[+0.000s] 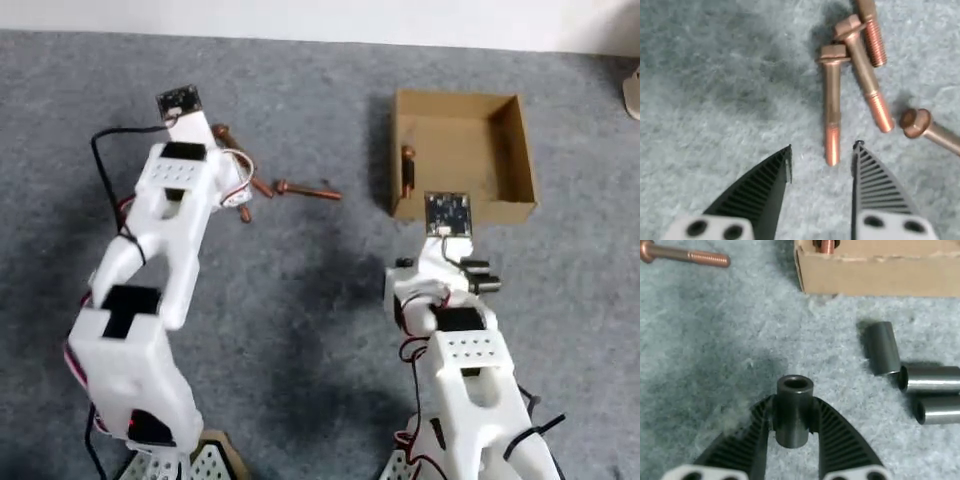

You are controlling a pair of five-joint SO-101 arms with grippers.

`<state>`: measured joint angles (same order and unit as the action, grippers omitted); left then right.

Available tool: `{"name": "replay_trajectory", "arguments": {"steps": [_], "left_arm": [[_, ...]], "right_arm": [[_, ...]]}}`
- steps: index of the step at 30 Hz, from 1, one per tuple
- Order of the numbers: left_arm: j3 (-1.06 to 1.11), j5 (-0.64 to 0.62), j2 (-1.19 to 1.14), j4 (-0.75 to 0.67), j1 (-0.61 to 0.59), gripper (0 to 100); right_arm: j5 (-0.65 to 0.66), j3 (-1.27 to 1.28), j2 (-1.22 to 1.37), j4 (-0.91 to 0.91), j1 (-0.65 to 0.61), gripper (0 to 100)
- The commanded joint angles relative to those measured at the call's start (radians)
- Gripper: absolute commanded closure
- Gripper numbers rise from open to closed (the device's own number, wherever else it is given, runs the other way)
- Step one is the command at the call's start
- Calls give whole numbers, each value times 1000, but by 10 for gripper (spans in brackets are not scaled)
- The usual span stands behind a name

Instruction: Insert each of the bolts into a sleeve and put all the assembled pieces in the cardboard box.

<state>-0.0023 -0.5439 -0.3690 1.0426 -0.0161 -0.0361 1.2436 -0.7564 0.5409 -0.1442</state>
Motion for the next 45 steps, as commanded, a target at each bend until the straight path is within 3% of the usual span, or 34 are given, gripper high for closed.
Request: {"name": "replay_trajectory", "arguments": {"steps": [1,11,20,25,27,31,36,45], "left_arm": [[-142,-18,-56,28,25,816],[-407,-58,-277,123,10,835],[-555,-55,-443,127,-30,841],[-568,-52,-455,127,-28,1000],[-568,-52,-455,127,-28,966],[-562,-52,-455,130,-31,998],[-608,-52,-432,285,-7,994],[-679,-51,-271,577,139,994]], "right_arm": [[-5,-10,-28,-24,-8,994],[-5,10,-27,-38,-8,994],[-5,33,-36,-71,-12,994],[-5,36,-36,-70,-38,994],[-5,51,-38,-70,-48,994],[-3,58,-45,-70,-51,994],[0,122,-226,-54,-54,994],[144,430,-855,-53,-188,994]]}}
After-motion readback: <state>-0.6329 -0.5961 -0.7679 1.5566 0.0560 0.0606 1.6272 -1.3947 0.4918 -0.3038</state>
